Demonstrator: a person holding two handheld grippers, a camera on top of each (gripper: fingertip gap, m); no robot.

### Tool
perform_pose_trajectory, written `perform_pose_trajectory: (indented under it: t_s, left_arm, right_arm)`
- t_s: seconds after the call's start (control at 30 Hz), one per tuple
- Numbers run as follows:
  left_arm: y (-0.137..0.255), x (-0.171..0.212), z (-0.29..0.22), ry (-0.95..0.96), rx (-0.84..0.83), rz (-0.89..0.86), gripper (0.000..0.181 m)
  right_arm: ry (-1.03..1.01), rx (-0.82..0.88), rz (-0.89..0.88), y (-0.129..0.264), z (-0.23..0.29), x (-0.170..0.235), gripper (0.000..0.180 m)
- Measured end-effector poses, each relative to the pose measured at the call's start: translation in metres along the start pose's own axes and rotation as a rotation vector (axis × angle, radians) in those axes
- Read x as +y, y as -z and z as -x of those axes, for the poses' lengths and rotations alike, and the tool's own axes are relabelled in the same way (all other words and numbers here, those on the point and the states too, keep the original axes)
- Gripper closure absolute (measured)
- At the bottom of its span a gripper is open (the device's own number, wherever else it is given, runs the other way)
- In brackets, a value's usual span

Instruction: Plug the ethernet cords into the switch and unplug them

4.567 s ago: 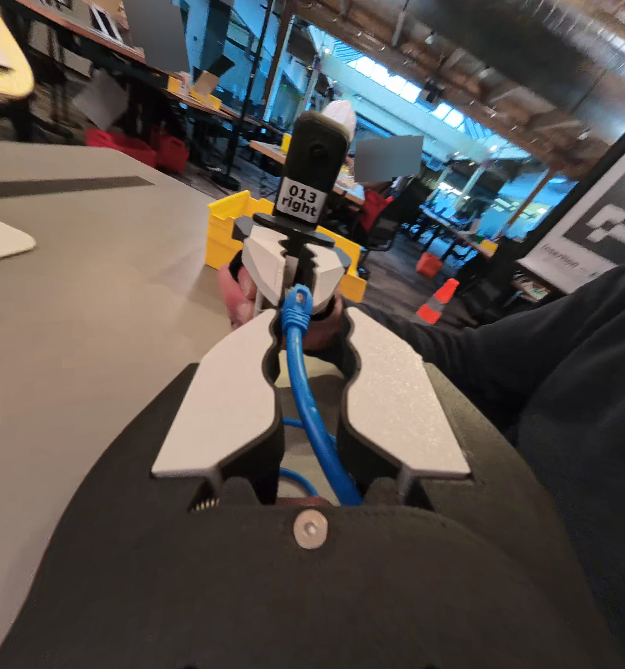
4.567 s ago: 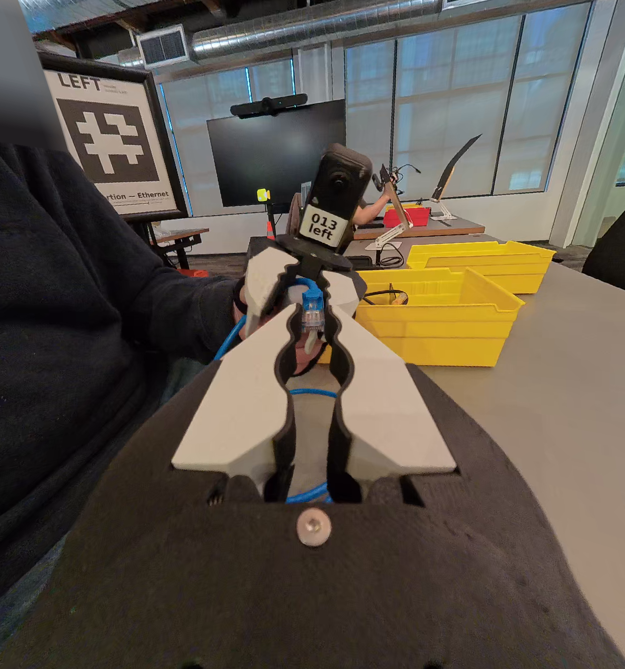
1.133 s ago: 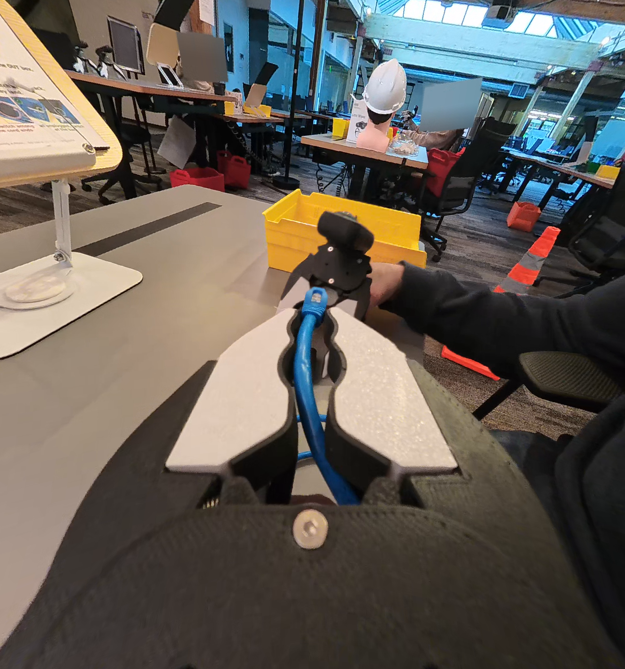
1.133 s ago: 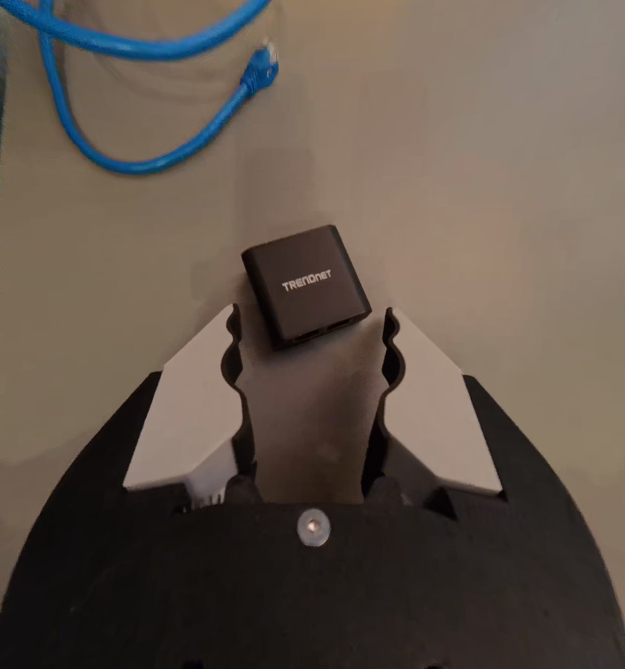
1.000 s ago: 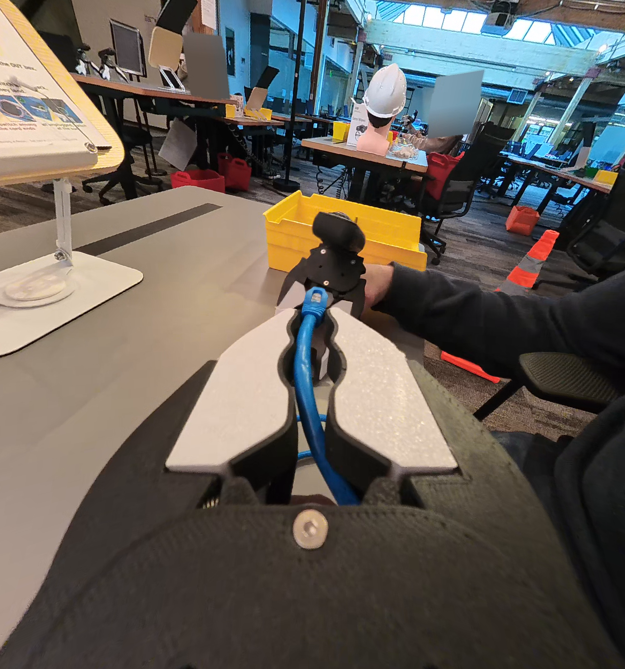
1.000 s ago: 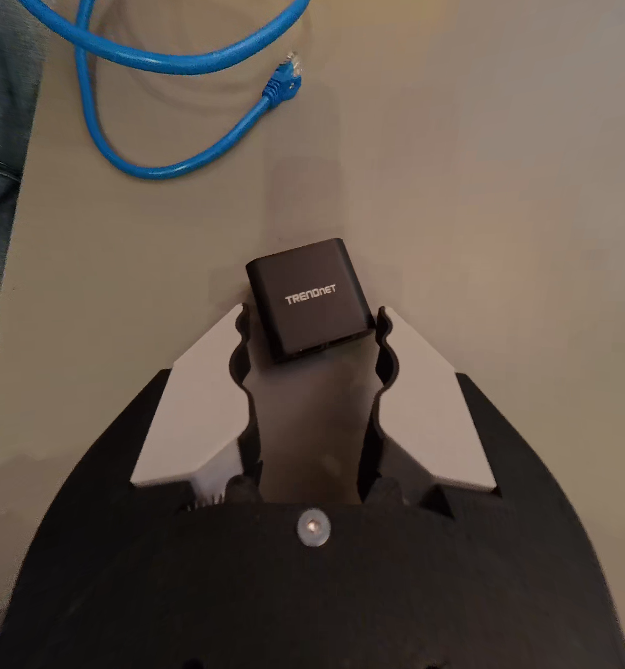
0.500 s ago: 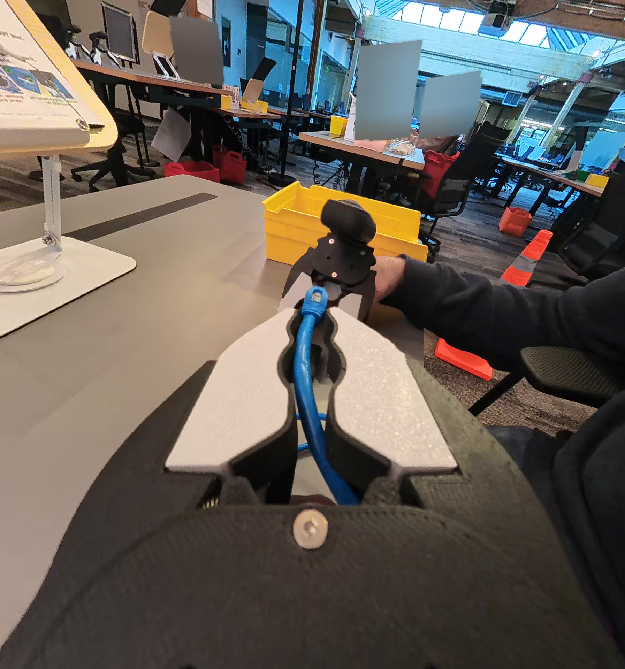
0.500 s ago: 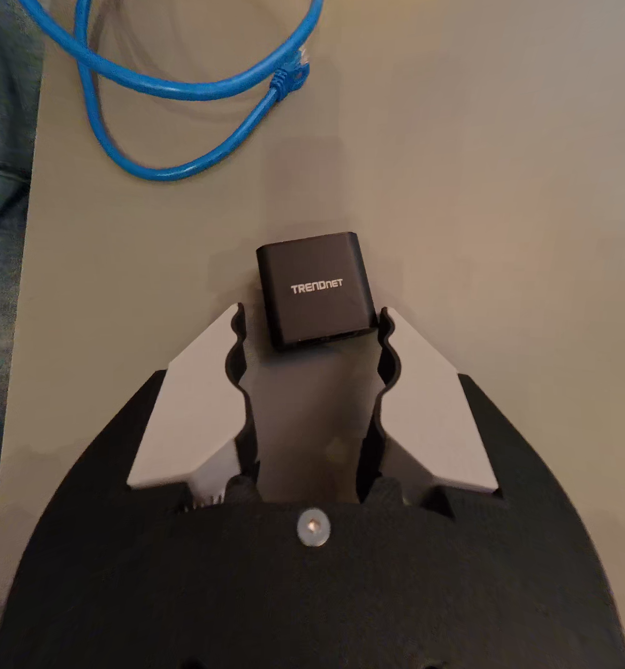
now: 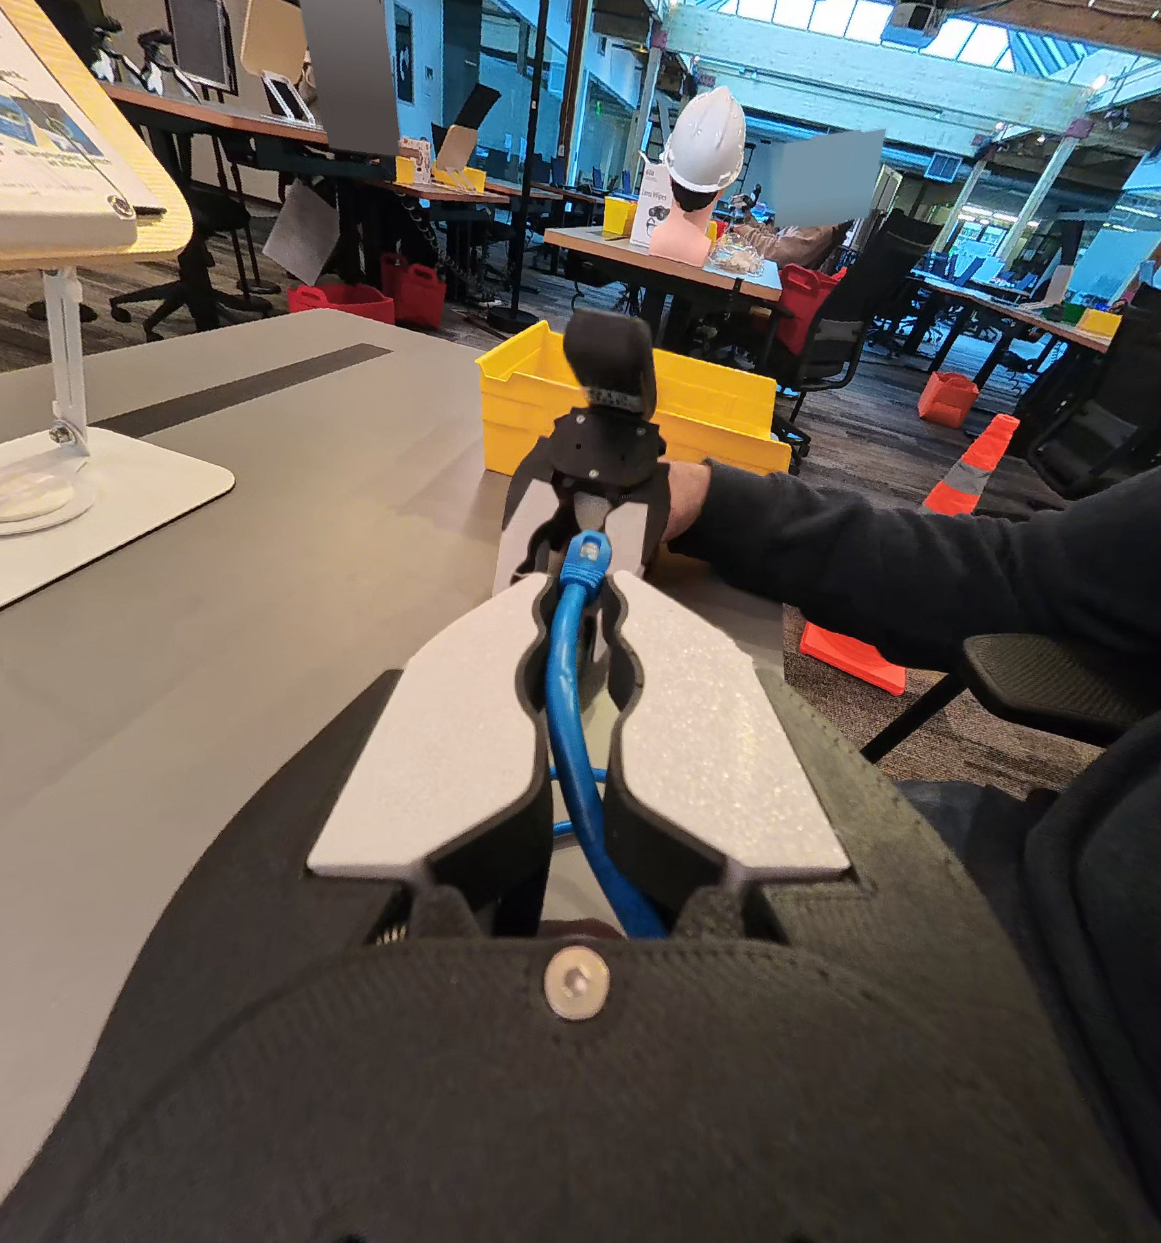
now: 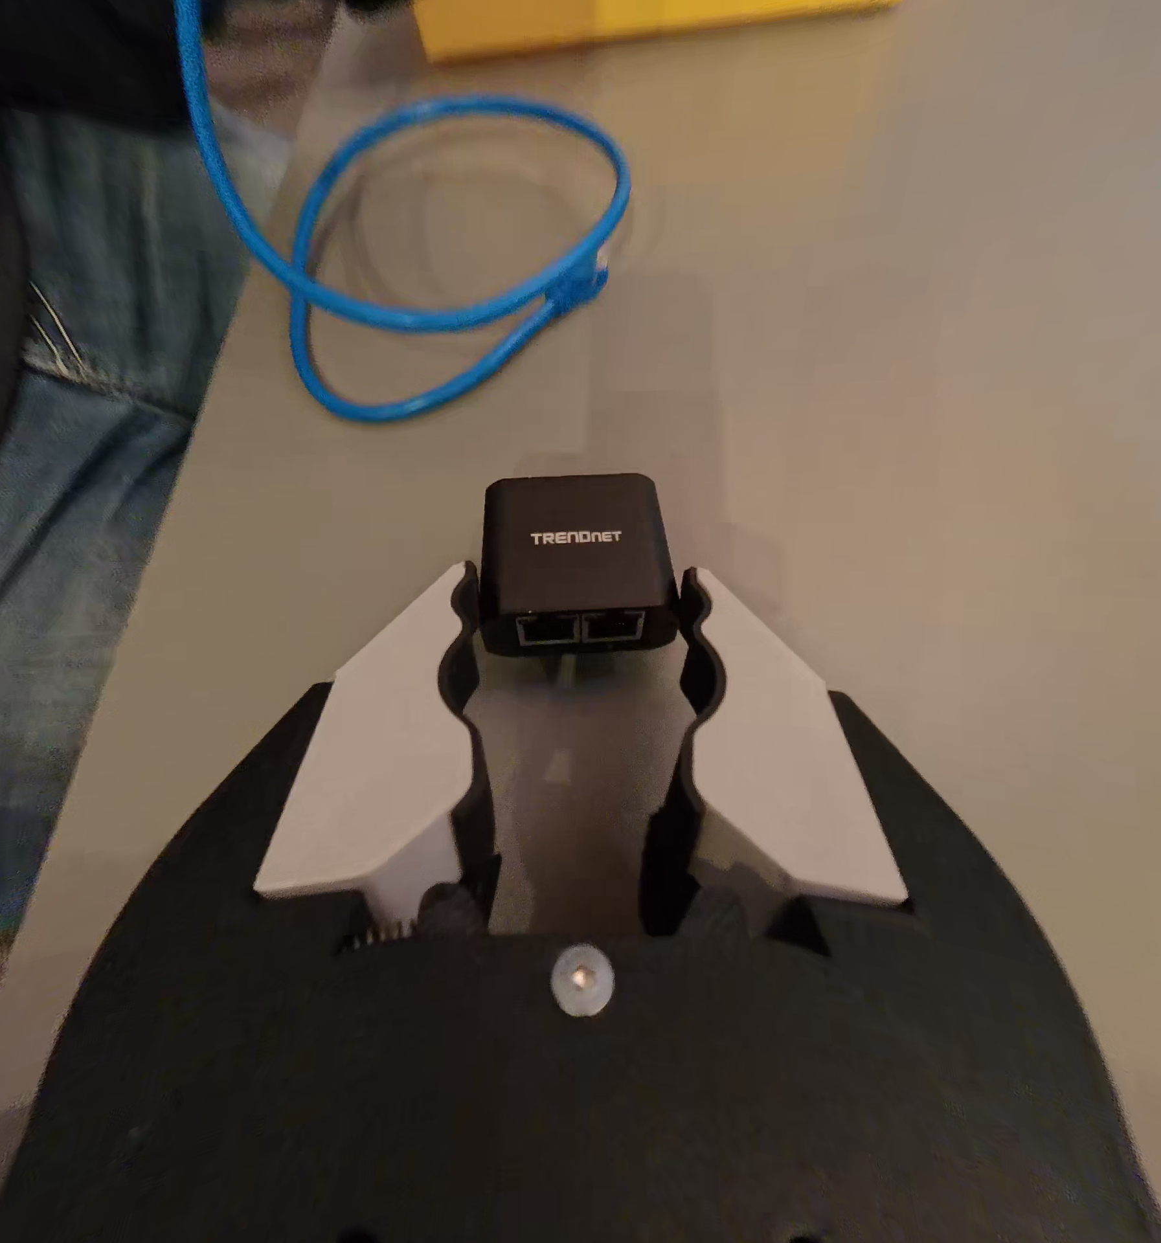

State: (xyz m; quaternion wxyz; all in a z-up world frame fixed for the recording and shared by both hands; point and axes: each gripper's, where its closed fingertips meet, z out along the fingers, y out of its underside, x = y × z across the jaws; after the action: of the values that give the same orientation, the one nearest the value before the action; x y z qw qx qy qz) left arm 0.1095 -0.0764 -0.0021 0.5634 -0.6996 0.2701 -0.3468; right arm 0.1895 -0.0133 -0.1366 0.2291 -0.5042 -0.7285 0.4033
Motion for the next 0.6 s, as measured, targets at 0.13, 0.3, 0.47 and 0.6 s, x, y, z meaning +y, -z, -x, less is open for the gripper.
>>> perform_pose_trajectory:
  t_s: [0.13,0.3,0.47,0.6]
  left_arm:
    - [-0.001,-0.003,0.000,-0.007,-0.010,-0.007,0.169]
    - [-0.007,-0.009,-0.004,-0.016,-0.020,-0.018,0.169]
    - [-0.012,-0.013,-0.010,-0.006,-0.018,-0.033,0.169]
    - [-0.014,-0.013,-0.011,-0.001,-0.011,-0.034,0.169]
  right_arm:
    - [-0.049,-0.012,-0.201,0.018,0.005,-0.036,0.120]
    - [-0.076,-0.054,-0.393,0.032,0.017,-0.085,0.120]
    - [-0.090,-0.124,-0.552,0.039,0.026,-0.117,0.120]
    - [-0.089,-0.135,-0.584,0.039,0.026,-0.122,0.120]
